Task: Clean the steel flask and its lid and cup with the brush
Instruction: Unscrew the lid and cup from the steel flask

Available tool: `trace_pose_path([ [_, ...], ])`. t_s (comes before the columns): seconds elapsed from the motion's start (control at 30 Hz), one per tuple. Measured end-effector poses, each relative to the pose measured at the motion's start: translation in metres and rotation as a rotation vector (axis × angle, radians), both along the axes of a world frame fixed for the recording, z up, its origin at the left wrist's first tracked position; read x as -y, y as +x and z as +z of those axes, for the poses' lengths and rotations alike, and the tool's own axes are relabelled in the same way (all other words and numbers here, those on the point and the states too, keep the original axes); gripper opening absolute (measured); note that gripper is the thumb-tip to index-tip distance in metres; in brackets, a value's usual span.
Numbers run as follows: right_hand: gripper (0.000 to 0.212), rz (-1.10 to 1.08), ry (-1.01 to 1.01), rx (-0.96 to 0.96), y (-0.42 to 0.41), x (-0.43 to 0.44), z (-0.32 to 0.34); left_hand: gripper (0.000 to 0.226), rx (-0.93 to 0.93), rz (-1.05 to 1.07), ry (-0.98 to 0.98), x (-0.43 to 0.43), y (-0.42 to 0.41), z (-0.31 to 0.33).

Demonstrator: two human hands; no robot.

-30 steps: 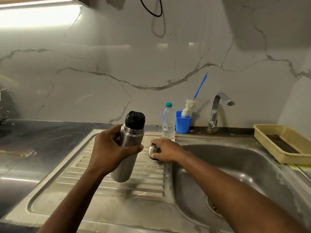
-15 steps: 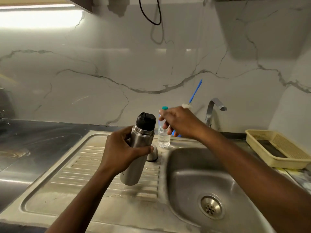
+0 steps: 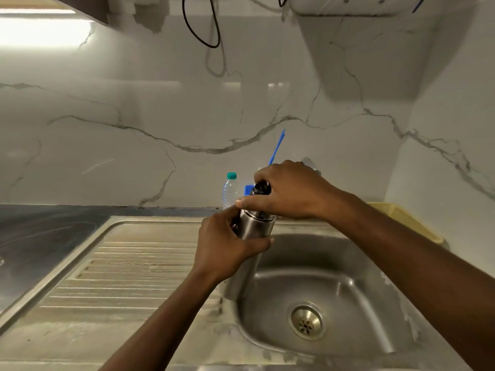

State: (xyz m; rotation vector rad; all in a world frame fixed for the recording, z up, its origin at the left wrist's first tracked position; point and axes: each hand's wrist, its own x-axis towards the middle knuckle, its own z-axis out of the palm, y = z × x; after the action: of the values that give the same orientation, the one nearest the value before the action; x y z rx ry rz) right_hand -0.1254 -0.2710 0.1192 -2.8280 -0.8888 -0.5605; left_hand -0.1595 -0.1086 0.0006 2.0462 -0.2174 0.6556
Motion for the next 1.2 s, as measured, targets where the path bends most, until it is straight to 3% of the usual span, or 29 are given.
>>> trace_pose_path([
  [0.27, 0.042, 0.123, -0.021, -0.083, 0.01, 0.024, 0.005, 0.05, -0.017, -0.147, -0.063, 0.017, 0.011, 0.001],
  [0.43, 0.035, 0.302, 0.001, -0.351, 0.011, 0.042, 0.014, 0.049, -0.06, -0.246, -0.077, 0.015, 0.01, 0.001],
  [0.57, 0.051, 0.375, -0.057, -0.49, 0.013, 0.05, 0.021, 0.047, -0.065, -0.223, -0.073, 0.015, 0.012, -0.001],
  [0.67, 0.066, 0.306, -0.075, -0.454, 0.012, 0.047, 0.024, 0.047, -0.061, -0.201, -0.044, 0.014, 0.015, -0.002],
  [0.83, 0.072, -0.014, -0.155, -0.207, 0.014, 0.028, 0.022, 0.065, -0.05, -0.158, -0.004, 0.015, 0.015, -0.002],
  [1.2, 0.046, 0.235, -0.179, -0.366, 0.007, 0.037, 0.035, 0.058, -0.053, -0.174, 0.003, 0.011, 0.015, -0.008],
])
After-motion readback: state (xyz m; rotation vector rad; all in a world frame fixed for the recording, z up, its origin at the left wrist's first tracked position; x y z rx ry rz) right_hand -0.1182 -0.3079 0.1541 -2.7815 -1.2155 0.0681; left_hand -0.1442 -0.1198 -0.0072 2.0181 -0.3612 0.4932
